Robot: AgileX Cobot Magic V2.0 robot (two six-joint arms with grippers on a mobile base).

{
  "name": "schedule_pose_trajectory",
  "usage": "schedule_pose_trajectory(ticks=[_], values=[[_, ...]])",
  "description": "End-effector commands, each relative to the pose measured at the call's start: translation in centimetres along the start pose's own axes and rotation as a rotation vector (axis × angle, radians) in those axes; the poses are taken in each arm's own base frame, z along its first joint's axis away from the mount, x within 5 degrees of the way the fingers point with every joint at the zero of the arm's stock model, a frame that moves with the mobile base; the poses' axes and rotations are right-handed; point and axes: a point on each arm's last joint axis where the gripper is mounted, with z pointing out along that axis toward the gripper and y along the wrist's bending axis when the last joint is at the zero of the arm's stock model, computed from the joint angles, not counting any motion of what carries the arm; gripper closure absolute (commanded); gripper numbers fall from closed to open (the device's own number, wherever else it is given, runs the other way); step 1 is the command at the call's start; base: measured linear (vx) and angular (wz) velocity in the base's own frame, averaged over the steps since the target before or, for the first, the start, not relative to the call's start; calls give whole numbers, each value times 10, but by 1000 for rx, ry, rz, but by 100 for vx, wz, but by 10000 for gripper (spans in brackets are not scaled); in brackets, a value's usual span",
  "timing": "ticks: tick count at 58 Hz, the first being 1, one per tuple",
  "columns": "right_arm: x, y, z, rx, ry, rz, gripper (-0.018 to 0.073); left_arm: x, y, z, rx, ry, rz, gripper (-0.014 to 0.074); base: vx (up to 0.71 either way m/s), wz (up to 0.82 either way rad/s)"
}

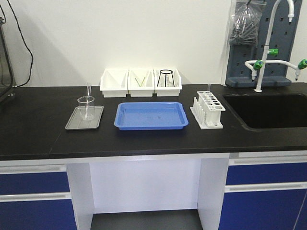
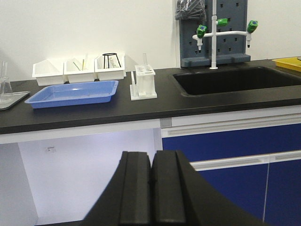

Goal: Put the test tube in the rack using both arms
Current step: 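Drive the base forward toward the bench with the beaker and rack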

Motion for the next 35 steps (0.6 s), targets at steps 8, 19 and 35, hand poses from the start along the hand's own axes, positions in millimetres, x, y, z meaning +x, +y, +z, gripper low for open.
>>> schedule_pose_trajectory(ticks=[8,19,35], values=[[-8,0,-1,-5,-97,-1,570,-7,1,-1,-8,-93,-1,602,27,0],[-8,0,-1,-5,-97,-1,570,-7,1,-1,-8,-93,-1,602,31,-2],[-8,0,-1,-5,-97,-1,570,-7,1,-1,-8,-93,-1,602,36,2]])
